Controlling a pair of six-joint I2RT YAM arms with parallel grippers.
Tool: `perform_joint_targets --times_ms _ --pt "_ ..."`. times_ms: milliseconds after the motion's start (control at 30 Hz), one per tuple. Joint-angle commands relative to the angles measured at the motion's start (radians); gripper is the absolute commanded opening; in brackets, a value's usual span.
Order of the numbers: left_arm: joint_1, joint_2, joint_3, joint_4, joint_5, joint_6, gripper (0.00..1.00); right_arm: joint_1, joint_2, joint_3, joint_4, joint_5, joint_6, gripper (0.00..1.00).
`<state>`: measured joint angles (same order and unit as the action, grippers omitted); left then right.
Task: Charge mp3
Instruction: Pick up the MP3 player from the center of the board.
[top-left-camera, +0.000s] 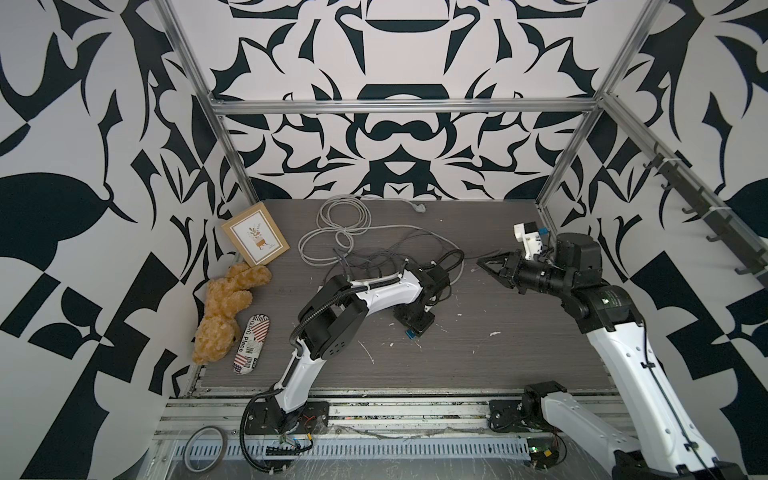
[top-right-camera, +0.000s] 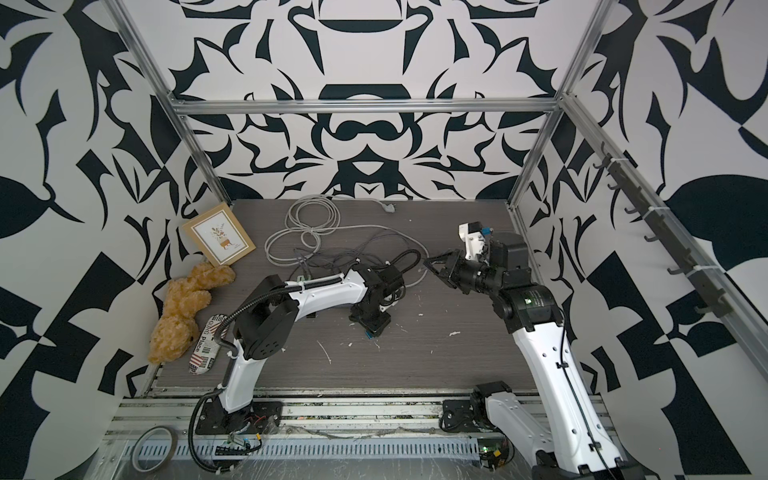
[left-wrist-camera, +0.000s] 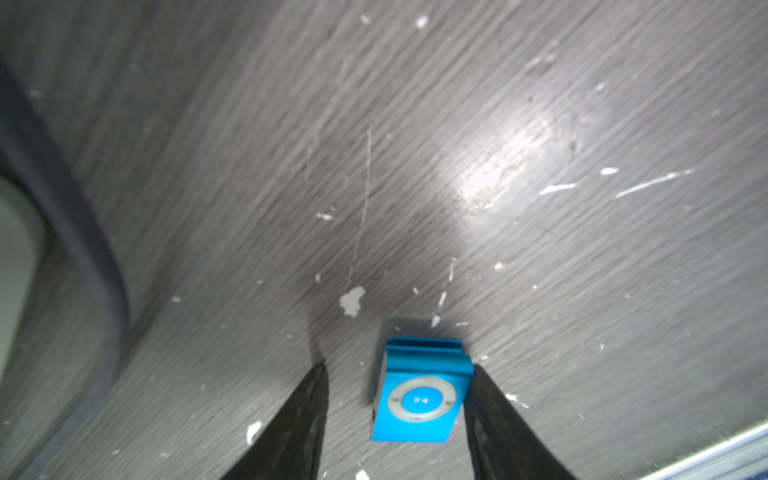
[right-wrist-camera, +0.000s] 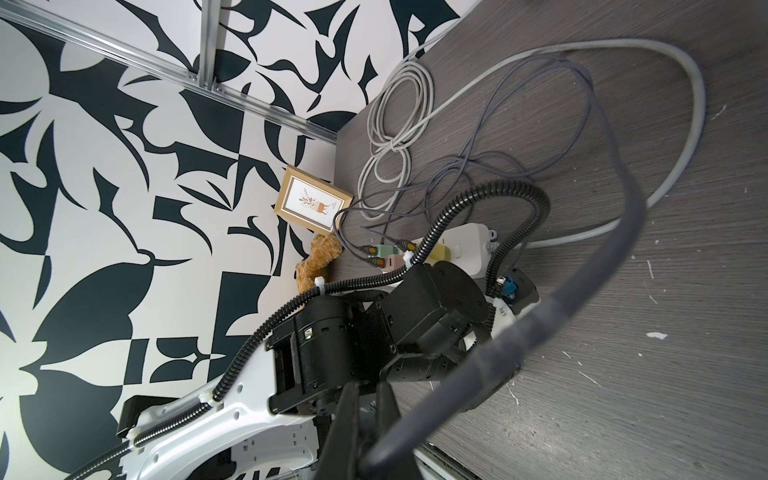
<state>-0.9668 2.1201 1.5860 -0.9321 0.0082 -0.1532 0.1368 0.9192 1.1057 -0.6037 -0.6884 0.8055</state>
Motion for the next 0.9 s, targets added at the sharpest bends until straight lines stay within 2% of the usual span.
perform_joint_targets --times_ms 0,233,500,733,867 --pt "0.003 0.037 -0.008 -0.004 0.001 0.004 0.54 -0.004 -0.023 0.004 0.022 -0.003 -0.003 0.0" --pt "0.004 0.046 -0.014 0.001 0.006 0.005 0.47 -0.004 -0.029 0.002 0.024 -0.002 0.001 0.0" --pt "0.003 0.042 -0.032 0.012 0.033 -0.034 0.27 -0.004 -0.035 -0.006 0.033 -0.002 0.006 0.0" --pt "0.017 -0.003 -0.073 0.02 0.049 -0.099 0.19 -0.002 -0.042 -0.015 0.043 0.006 0.017 0.0" --pt "0.059 -0.097 -0.097 0.03 0.088 -0.208 0.11 -0.004 -0.044 -0.026 0.059 0.005 0.033 0.0"
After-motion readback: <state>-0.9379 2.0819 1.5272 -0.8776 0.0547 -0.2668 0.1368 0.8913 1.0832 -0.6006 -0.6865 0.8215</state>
